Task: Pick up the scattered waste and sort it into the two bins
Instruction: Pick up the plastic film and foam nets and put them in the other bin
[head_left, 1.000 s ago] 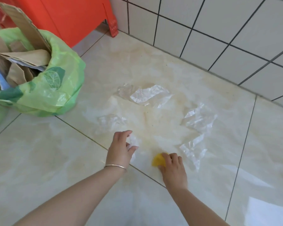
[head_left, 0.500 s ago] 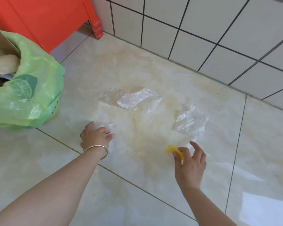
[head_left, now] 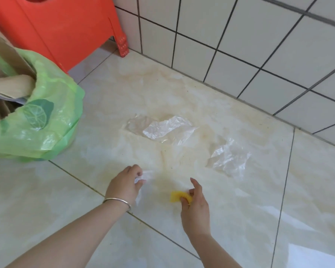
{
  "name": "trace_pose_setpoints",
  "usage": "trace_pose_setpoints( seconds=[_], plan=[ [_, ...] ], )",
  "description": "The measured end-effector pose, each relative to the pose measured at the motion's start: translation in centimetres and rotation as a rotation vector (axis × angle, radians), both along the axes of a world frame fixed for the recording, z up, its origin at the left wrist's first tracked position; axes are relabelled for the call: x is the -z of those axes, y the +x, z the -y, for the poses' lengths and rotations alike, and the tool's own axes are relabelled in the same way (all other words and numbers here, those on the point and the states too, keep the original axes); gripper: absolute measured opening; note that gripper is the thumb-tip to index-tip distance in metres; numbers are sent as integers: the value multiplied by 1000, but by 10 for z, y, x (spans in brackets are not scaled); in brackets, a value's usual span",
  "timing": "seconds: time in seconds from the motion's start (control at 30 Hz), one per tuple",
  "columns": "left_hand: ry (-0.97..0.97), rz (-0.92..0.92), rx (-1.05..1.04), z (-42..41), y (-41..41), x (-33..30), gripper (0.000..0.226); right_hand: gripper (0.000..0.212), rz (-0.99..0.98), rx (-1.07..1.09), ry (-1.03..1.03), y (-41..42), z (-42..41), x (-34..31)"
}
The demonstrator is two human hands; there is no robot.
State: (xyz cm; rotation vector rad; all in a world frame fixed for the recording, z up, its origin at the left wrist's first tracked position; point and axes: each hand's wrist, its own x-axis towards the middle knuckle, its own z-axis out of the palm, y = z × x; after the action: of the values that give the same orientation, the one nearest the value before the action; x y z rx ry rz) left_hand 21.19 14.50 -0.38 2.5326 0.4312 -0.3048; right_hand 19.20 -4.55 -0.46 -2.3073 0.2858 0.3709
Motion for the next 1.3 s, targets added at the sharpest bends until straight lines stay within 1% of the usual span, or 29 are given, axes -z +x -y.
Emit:
trace_pose_setpoints(
  seconds=[0.03, 0.1, 0.13, 0.2, 0.23, 0.3, 0.43, 0.5, 0.57, 0.63, 0.7, 0.77, 0.83, 0.87, 0.93, 1.03, 1.13, 1.23, 1.3],
  plan=[
    [-41, 10, -13, -1, 1, -11, 29, 45, 22, -17, 33, 7, -13, -10],
    [-117, 65, -44, -12, 5, -35, 43, 33, 120, -103, 77, 24, -40, -34],
    [-133, 103, -40, -21, 6, -49, 50, 28, 174, -140, 115, 32, -56, -48],
    [-145, 191, -39, -44, 4, -79, 69, 23, 265, -204, 201, 48, -91, -77],
    [-151, 249, -54, -58, 3, -94, 72, 23, 305, -239, 234, 54, -110, -93],
    [-145, 373, -98, -90, 0, -125, 65, 23, 382, -327, 277, 64, -152, -124],
    [-33, 588, -263, -168, -14, -181, 53, 20, 517, -505, 319, 67, -246, -180],
    [39, 634, -393, -213, -25, -201, 44, 20, 566, -627, 321, 61, -296, -204],
    [84, 677, -481, -262, -39, -216, 36, 22, 587, -768, 290, 52, -347, -221],
    [128, 695, -550, -315, -55, -224, 45, 25, 559, -884, 201, 40, -400, -232],
    [146, 654, -638, -351, -63, -226, 46, 29, 527, -958, 107, 33, -436, -236],
    [144, 569, -740, -388, -72, -221, 38, 31, 511, -1004, 89, 27, -477, -235],
    [153, 507, -778, -416, -80, -207, 28, 34, 483, -1010, 75, 20, -508, -228],
    [153, 499, -776, -426, -82, -200, 28, 34, 477, -1016, 53, 19, -521, -223],
    [178, 451, -739, -442, -85, -186, 27, 31, 472, -1027, -3, 19, -543, -212],
    [225, 285, -686, -461, -87, -169, 28, 28, 446, -1080, -70, 18, -569, -195],
    [218, 60, -635, -476, -82, -160, 31, 31, 414, -1172, -281, 17, -591, -183],
    [226, -207, -442, -488, -70, -145, 33, 34, 307, -1275, -487, 17, -605, -174],
    [272, -327, -332, -490, -59, -137, 32, 38, 240, -1349, -587, 16, -610, -165]
  ],
)
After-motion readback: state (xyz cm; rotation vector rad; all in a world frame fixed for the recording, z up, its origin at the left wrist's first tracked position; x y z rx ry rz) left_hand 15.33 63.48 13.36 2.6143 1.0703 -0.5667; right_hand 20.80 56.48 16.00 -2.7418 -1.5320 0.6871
